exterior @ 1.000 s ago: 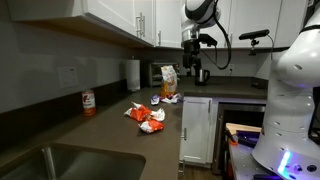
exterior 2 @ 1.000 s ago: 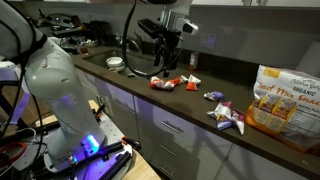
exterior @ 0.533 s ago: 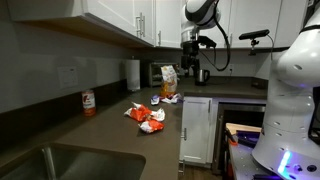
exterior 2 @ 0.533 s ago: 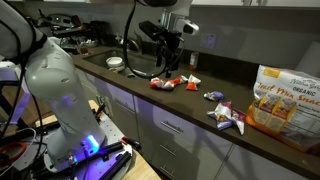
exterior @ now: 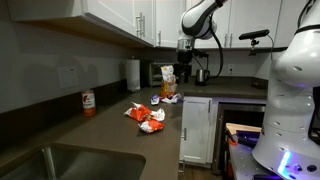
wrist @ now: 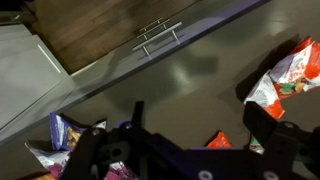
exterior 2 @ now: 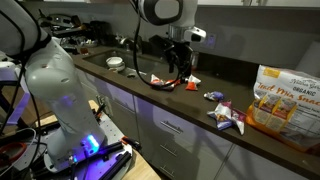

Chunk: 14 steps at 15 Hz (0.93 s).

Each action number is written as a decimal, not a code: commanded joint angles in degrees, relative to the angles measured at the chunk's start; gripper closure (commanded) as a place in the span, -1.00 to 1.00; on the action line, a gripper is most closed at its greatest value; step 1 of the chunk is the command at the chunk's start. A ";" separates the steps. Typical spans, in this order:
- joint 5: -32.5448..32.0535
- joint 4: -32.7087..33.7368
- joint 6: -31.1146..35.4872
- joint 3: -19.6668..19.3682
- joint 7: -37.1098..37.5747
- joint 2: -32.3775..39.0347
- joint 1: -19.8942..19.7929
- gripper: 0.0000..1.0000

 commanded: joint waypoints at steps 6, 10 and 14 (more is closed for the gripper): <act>-8.63 1.07 19.35 -0.29 -5.09 12.59 -3.25 -1.00; -11.32 1.61 27.34 -0.52 -5.06 17.67 -4.23 -1.00; -16.07 3.80 33.78 -0.88 -3.64 23.45 -5.33 -1.00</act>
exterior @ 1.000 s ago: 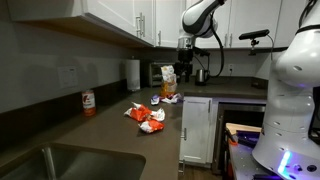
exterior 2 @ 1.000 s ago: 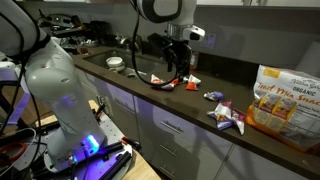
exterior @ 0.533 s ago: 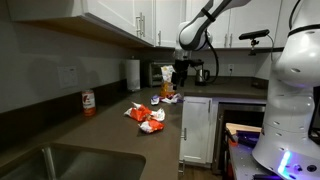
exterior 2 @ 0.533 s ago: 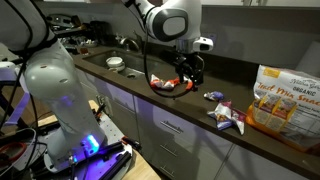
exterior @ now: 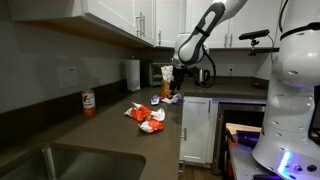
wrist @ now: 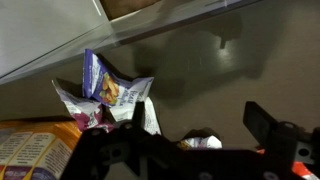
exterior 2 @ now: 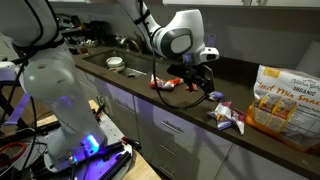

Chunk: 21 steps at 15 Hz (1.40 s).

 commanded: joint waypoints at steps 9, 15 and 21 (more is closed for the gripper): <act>-19.29 13.04 6.50 -7.48 10.82 17.35 0.57 -1.00; -17.01 14.89 5.19 -8.71 12.16 21.67 2.54 -0.89; -16.24 15.36 5.10 -9.35 12.59 23.35 3.75 0.04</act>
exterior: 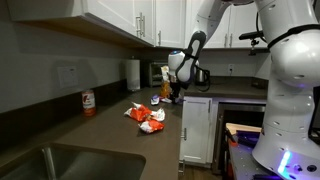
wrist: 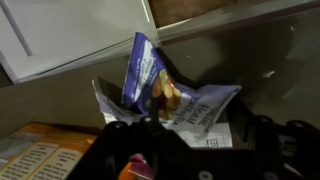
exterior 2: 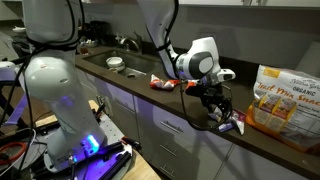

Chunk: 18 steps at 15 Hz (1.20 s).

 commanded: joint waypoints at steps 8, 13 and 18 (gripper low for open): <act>0.41 0.66 -9.41 -1.31 1.94 -3.25 3.10 0.85; 3.53 0.35 -26.80 3.06 -0.84 -11.54 2.47 0.89; 13.30 2.26 -44.00 8.56 -4.57 -18.22 1.71 0.90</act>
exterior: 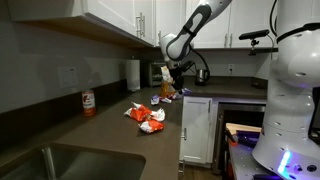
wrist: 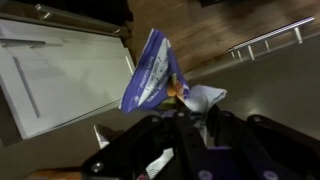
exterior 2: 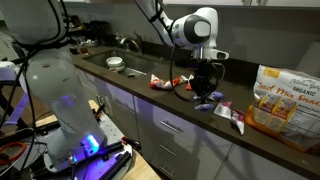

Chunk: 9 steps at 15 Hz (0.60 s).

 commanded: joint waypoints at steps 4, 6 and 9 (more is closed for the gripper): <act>14.49 1.15 -11.55 5.47 -6.21 -4.69 -0.90 0.90; 18.80 0.51 -10.06 6.33 -8.04 -4.38 -0.78 0.90; 22.64 -1.29 -4.37 7.35 -10.52 -4.19 -0.69 0.90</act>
